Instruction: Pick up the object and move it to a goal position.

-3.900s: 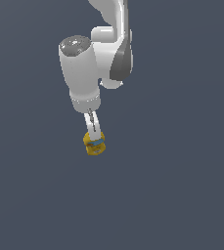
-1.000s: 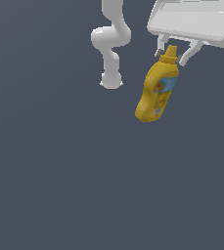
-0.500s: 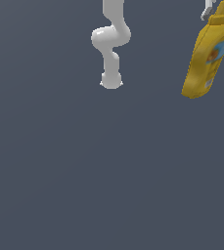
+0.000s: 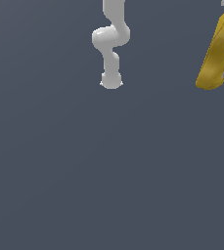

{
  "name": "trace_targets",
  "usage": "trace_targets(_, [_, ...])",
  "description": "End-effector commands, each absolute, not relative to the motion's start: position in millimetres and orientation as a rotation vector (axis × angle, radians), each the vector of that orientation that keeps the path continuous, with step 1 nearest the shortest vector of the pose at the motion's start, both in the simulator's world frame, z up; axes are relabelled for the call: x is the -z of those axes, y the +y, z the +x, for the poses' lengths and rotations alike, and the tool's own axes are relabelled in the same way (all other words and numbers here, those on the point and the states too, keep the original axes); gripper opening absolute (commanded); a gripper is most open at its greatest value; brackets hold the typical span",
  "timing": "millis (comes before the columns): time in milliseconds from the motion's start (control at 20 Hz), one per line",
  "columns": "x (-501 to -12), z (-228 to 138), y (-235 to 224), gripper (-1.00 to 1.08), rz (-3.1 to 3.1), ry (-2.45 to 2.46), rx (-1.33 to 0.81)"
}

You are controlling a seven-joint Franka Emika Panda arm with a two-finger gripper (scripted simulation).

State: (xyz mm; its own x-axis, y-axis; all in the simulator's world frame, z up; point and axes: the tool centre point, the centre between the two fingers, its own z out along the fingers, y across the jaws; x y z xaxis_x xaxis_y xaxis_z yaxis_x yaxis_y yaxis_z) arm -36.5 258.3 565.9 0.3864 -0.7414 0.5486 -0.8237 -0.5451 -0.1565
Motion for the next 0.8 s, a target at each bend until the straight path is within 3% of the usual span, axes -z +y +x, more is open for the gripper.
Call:
trace_targets(0, [-573,-37,260,-1.0,2.495,-1.421,-0.887])
trace_targets(750, [-588,-17,221,-1.0,2.494,-1.415,-0.878])
